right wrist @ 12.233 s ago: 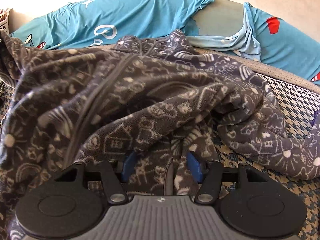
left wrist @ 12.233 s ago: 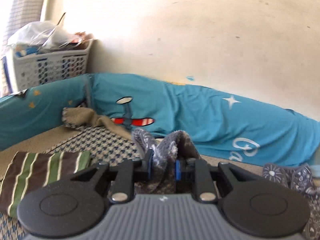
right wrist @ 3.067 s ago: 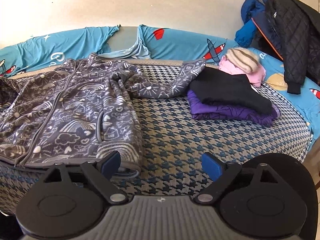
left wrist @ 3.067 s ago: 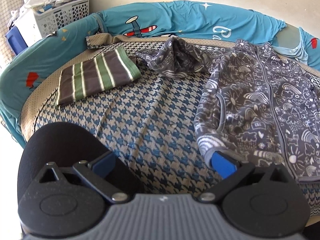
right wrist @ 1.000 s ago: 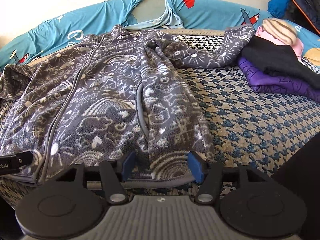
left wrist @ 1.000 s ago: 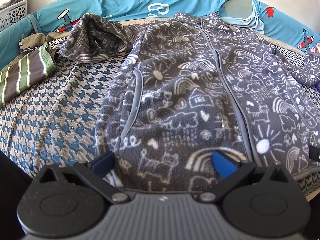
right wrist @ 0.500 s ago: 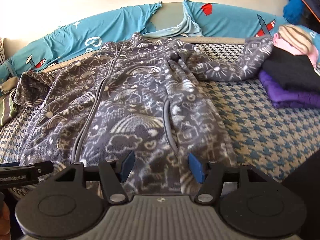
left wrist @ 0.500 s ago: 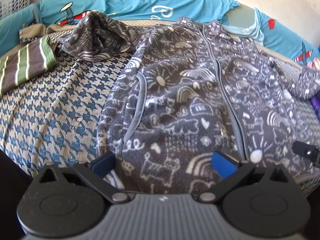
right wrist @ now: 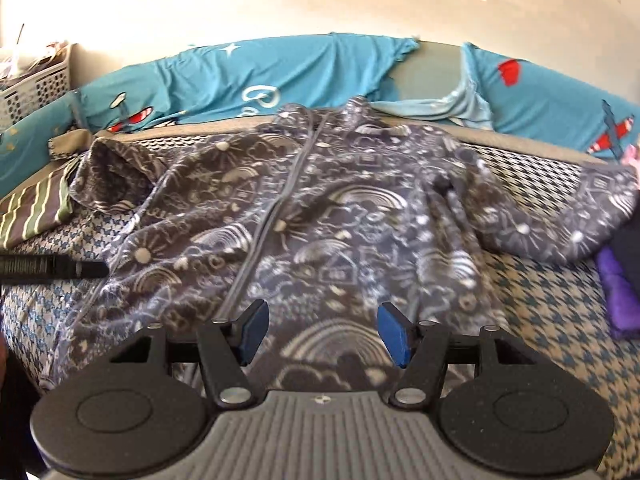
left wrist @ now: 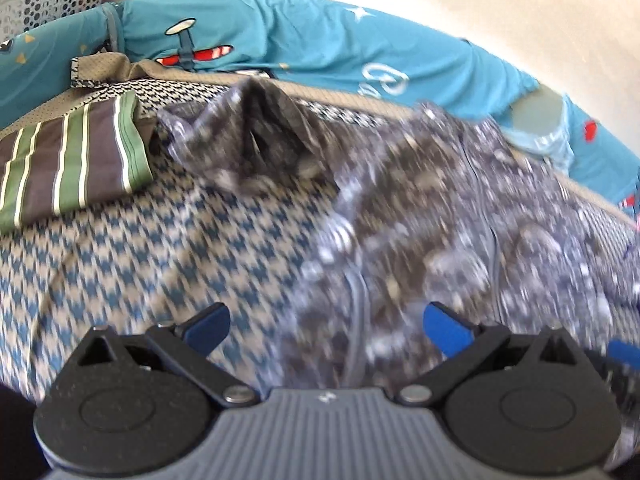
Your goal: Fold clothes
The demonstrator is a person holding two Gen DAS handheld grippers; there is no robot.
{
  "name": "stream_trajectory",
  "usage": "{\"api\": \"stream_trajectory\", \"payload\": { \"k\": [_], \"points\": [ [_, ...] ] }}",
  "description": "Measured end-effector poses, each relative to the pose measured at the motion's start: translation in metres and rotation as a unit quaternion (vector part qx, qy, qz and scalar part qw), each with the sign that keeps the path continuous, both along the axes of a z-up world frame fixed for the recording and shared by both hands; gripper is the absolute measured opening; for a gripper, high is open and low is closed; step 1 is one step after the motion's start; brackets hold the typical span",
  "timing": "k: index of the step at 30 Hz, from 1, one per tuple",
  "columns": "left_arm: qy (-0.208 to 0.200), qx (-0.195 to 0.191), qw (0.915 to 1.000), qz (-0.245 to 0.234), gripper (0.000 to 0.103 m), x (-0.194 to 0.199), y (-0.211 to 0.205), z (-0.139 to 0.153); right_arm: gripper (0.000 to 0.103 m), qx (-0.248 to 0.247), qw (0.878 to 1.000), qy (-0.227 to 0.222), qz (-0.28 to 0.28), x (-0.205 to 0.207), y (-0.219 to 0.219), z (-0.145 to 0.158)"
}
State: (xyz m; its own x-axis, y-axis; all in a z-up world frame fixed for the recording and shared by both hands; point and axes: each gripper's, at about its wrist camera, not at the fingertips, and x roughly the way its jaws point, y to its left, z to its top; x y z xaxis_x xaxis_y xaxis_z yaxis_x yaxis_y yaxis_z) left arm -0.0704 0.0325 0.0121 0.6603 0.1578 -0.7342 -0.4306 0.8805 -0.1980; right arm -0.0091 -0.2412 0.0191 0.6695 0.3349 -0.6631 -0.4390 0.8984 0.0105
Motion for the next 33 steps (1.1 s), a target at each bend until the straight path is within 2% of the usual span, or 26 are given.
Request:
{"api": "stream_trajectory", "payload": {
  "k": [7, 21, 26, 33],
  "points": [
    [-0.001, 0.005, 0.9996, 0.027, 0.103, 0.031, 0.043, 0.013, 0.060, -0.005, 0.998, -0.017, 0.067, 0.009, 0.030, -0.002],
    [-0.010, -0.055, 0.9958, 0.073, 0.103, 0.068, 0.096, 0.007, 0.060, 0.011, 0.991, -0.032, 0.127, 0.031, 0.080, -0.009],
    [0.031, -0.060, 0.9932, 0.095, 0.103, 0.079, 0.108, -0.007, 0.060, 0.020, 0.990, -0.046, 0.135, 0.044, 0.094, -0.010],
    [0.085, -0.038, 0.9878, 0.125, 0.103, 0.088, 0.125, -0.023, 0.060, 0.014, 0.983, -0.087, 0.162, 0.065, 0.126, -0.008]
  ]
}}
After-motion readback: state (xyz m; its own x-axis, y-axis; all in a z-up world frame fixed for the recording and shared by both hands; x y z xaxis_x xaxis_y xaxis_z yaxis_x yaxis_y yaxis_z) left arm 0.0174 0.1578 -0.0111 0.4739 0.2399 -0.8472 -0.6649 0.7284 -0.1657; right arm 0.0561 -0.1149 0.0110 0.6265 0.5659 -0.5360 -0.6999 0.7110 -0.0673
